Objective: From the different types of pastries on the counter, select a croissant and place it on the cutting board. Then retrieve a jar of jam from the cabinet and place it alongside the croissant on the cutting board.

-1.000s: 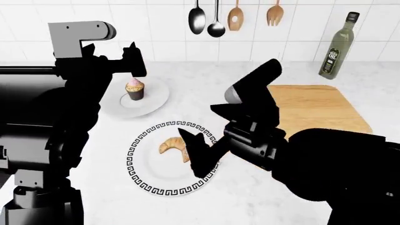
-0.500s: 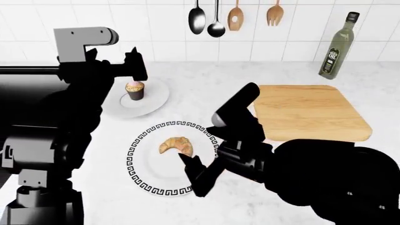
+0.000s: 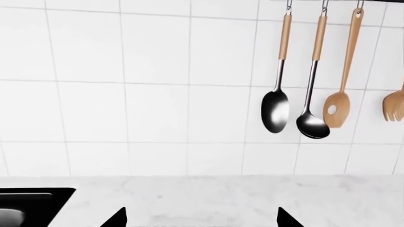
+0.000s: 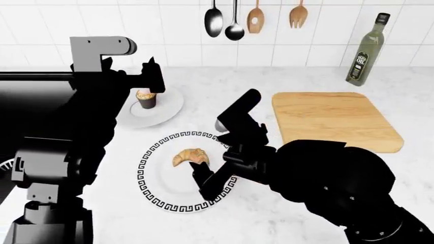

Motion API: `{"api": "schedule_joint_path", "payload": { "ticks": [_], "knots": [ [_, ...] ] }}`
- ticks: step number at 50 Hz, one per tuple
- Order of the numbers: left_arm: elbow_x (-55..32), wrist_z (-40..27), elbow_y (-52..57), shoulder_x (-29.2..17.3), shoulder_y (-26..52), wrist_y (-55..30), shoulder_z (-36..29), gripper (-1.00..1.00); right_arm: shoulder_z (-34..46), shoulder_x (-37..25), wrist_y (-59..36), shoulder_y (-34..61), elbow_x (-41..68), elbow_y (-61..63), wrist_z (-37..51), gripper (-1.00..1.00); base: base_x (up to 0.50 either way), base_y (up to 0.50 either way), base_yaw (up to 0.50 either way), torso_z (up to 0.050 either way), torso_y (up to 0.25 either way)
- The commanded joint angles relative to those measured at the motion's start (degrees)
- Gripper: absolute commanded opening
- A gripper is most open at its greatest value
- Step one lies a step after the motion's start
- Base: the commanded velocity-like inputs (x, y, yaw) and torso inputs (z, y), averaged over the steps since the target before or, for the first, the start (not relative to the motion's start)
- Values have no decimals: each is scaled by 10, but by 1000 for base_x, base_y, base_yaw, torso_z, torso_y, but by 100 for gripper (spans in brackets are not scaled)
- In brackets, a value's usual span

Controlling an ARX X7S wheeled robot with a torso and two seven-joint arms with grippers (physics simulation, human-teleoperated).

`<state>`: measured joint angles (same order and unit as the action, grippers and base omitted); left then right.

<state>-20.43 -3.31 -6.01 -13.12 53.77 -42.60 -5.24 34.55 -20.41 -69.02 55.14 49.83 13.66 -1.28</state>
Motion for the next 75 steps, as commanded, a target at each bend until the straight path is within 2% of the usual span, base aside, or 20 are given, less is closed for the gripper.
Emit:
{"api": "schedule_joint_path", "payload": {
  "ticks": [1, 19, 44, 45, 61, 75],
  "knots": [
    [1, 1, -1, 0, -2, 2, -10, 100, 32, 18, 18, 24, -27, -45, -17, 100, 0, 0, 0, 0, 0],
    [-3, -4, 11, -5, -9, 25, 0, 100, 69, 34, 33, 43, -48, -91, -35, 100, 0, 0, 0, 0, -42],
    [-24, -6, 18, -7, -13, 15, 11, 100, 101, 38, 35, 42, -59, -109, -40, 100, 0, 0, 0, 0, -40],
    [-25, -7, 18, -7, -13, 14, 11, 100, 103, 38, 33, 43, -58, -109, -40, -100, 0, 0, 0, 0, 0],
    [-38, -6, 22, -10, -10, 6, 16, 100, 97, 31, 12, 58, -45, -86, -26, -100, 0, 0, 0, 0, -1],
    [-46, -6, 26, -14, -12, 5, 20, 100, -67, 2, -106, 157, 58, 30, 65, -100, 0, 0, 0, 0, 0]
  ]
}}
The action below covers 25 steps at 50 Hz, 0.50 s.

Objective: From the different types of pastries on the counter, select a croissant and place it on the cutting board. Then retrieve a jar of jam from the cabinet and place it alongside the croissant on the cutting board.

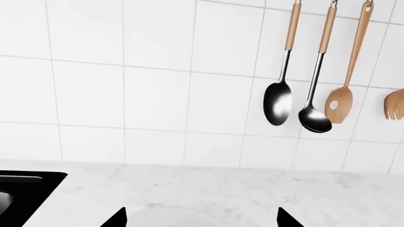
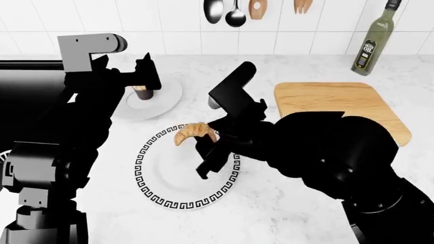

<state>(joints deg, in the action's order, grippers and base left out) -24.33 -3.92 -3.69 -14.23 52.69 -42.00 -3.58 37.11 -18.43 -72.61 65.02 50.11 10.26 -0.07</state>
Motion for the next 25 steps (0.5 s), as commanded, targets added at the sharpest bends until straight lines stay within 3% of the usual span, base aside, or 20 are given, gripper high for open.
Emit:
{"api": "schedule_joint_path", "payload": {
  "ticks": [1, 11, 25],
  "knots": [
    [-7, 0, 4, -3, -1, -2, 4, 100, -96, -20, -72, 62, 56, 65, 56, -100, 0, 0, 0, 0, 0],
    [-15, -1, 21, -5, -7, -7, 5, 100, -94, -77, -68, 76, 30, 31, 56, -100, 0, 0, 0, 0, 0],
    [-16, 0, 16, -7, -11, 2, 3, 100, -16, -120, 4, 118, -69, -108, 6, -100, 0, 0, 0, 0, 0]
  ]
}}
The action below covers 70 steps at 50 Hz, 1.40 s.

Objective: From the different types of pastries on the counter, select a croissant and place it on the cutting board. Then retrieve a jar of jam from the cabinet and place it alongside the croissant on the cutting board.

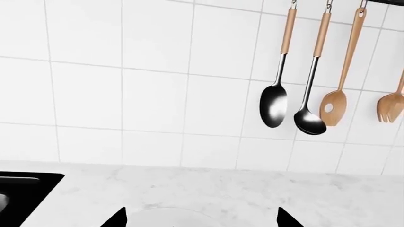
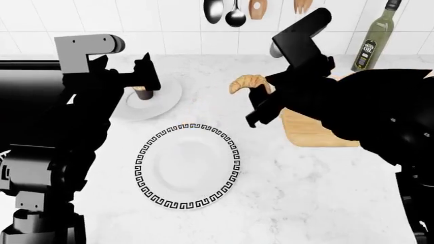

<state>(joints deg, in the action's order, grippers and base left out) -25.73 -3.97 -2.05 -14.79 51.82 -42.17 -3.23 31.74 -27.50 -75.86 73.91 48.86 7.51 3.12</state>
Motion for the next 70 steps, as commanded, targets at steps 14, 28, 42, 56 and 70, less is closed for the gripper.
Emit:
{"api": "schedule_joint_path", "payload": {
  "ticks": [14, 28, 42, 56, 70],
  "knots": [
    [-2, -2, -1, -5, -1, 7, -6, 100, 99, -41, 88, 27, -122, -187, -48, -100, 0, 0, 0, 0, 0],
    [-6, -1, -2, -7, -3, 10, -7, 100, 84, -51, 105, 24, -143, -253, -24, -100, 0, 0, 0, 0, 0],
    [-4, 0, -8, -7, -4, 18, -14, 100, 115, -43, 108, 13, -151, -273, -43, -100, 0, 0, 0, 0, 0],
    [-7, -2, -9, -9, -5, 18, -16, 100, 101, -59, 91, 17, -145, -243, -25, 100, 0, 0, 0, 0, 0],
    [-19, -10, 21, -16, -6, 3, -10, 100, -3, -87, 30, 35, -69, -77, 26, 100, 0, 0, 0, 0, 0]
  ]
}}
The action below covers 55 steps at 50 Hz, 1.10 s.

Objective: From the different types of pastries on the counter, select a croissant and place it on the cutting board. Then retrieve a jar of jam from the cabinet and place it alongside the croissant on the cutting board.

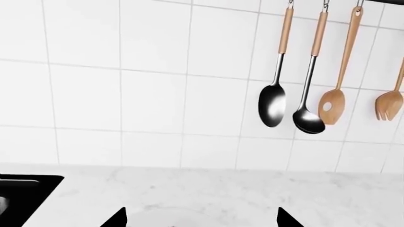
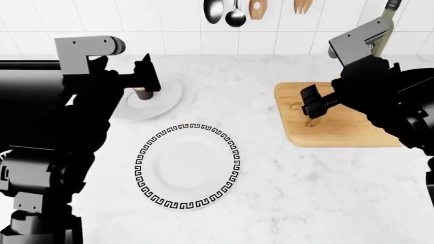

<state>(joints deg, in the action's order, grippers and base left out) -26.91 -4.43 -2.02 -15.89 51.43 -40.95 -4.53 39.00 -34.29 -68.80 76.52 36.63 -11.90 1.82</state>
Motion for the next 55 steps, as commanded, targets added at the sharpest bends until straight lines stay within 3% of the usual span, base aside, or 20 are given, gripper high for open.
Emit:
{"api": "schedule_joint_path", "payload": {
  "ticks": [1, 10, 21, 36, 46, 55],
  "knots": [
    [-8, -6, 24, -5, -3, -10, 2, 100, -95, -19, -48, 5, 66, 141, 52, 100, 0, 0, 0, 0, 0],
    [-17, -12, 84, -16, -15, -28, -3, 100, -218, -25, -112, -12, 150, 292, 137, 100, 0, 0, 0, -4, 139],
    [-74, -35, 177, -28, -26, -95, 38, 100, -327, 3, -103, -30, 174, 407, 248, 100, 0, 0, 0, -8, 250],
    [-86, -52, 198, -37, -43, -105, 60, 100, -298, 36, -12, -34, 105, 449, 291, 100, 0, 0, 0, -2, 50],
    [-91, -56, 201, -35, -43, -110, 58, 100, -351, 37, -35, -36, 141, 505, 329, 100, 0, 0, 0, 0, 0],
    [-94, -58, 206, -37, -44, -112, 57, 100, -341, 33, -60, 17, 135, 575, 375, 100, 0, 0, 0, 0, 0]
  ]
}}
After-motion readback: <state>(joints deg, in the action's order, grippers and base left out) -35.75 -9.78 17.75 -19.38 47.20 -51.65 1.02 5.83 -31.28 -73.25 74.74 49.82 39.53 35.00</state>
